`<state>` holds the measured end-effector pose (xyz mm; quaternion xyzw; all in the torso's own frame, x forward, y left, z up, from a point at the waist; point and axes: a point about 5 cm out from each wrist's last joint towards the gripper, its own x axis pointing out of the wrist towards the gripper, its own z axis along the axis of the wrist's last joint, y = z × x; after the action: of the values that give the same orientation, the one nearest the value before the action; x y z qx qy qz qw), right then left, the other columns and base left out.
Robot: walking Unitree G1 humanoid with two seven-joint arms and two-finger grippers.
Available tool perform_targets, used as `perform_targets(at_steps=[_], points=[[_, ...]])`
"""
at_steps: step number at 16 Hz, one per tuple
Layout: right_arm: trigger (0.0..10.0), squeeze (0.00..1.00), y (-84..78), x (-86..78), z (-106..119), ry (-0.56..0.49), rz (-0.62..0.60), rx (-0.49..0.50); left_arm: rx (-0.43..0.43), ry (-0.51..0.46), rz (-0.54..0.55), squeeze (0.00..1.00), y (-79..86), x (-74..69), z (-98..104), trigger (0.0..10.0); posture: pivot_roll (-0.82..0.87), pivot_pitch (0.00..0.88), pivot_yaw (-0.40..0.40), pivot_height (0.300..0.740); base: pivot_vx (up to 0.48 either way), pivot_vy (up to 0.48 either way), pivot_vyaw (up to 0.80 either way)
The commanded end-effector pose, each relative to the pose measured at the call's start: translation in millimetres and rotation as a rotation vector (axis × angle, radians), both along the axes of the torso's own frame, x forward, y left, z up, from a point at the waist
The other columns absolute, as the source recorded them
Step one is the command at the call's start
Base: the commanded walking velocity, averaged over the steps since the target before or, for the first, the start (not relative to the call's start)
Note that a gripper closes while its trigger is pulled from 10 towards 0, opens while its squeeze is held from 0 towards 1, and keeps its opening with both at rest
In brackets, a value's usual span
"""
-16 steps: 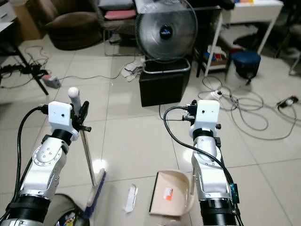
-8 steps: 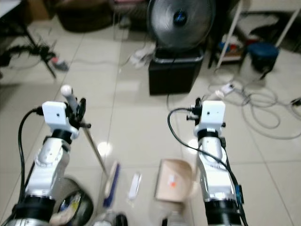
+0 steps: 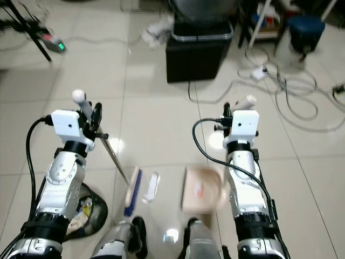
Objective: Sweep floor
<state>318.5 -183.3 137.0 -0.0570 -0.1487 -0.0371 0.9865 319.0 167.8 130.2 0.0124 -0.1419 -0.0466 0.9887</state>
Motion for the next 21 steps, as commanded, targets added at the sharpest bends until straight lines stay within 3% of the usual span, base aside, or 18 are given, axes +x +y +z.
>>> perform_targets(at_steps=[1,3,8,12,15,19,21], points=[[10.0,0.00,-0.2,0.1,3.9,-0.044,-0.007,0.008,0.011,-0.029,0.007,0.00,-1.1,1.2,3.3,10.0,-0.05,0.385,0.061,0.740,0.000,0.000,0.00],[10.0,0.00,6.1,2.7,-2.3,-0.042,-0.006,0.024,0.011,-0.039,-0.006,0.00,-6.5,1.1,0.3,10.0,-0.06,0.395,0.064,0.740,0.000,0.000,0.00],[10.0,0.00,55.8,7.3,-21.2,-0.022,0.110,0.002,0.011,-0.091,-0.016,0.00,-18.5,1.2,-4.9,10.0,-0.05,0.388,0.053,0.740,0.000,0.000,0.00],[10.0,0.00,74.1,6.1,-30.6,-0.004,0.158,-0.025,-0.025,-0.047,-0.047,0.00,-31.6,1.7,-17.6,10.0,-0.06,0.374,0.055,0.740,0.000,0.000,0.00],[10.0,0.00,76.7,4.3,-41.0,0.047,0.167,-0.013,-0.068,-0.012,-0.081,0.00,-42.0,1.4,-24.6,10.0,-0.06,0.367,0.057,0.740,0.000,0.000,0.00],[10.0,0.00,70.2,5.0,-50.6,0.101,0.131,0.013,-0.295,-0.059,-0.018,0.00,-51.4,17.4,-1.1,10.0,-0.06,0.345,0.058,0.740,0.000,0.000,0.00],[10.0,0.00,63.9,3.9,-53.3,0.109,0.115,0.046,-0.428,-0.126,-0.050,0.00,-58.6,30.0,27.9,10.0,-0.07,0.311,0.057,0.740,0.000,0.000,0.00]])
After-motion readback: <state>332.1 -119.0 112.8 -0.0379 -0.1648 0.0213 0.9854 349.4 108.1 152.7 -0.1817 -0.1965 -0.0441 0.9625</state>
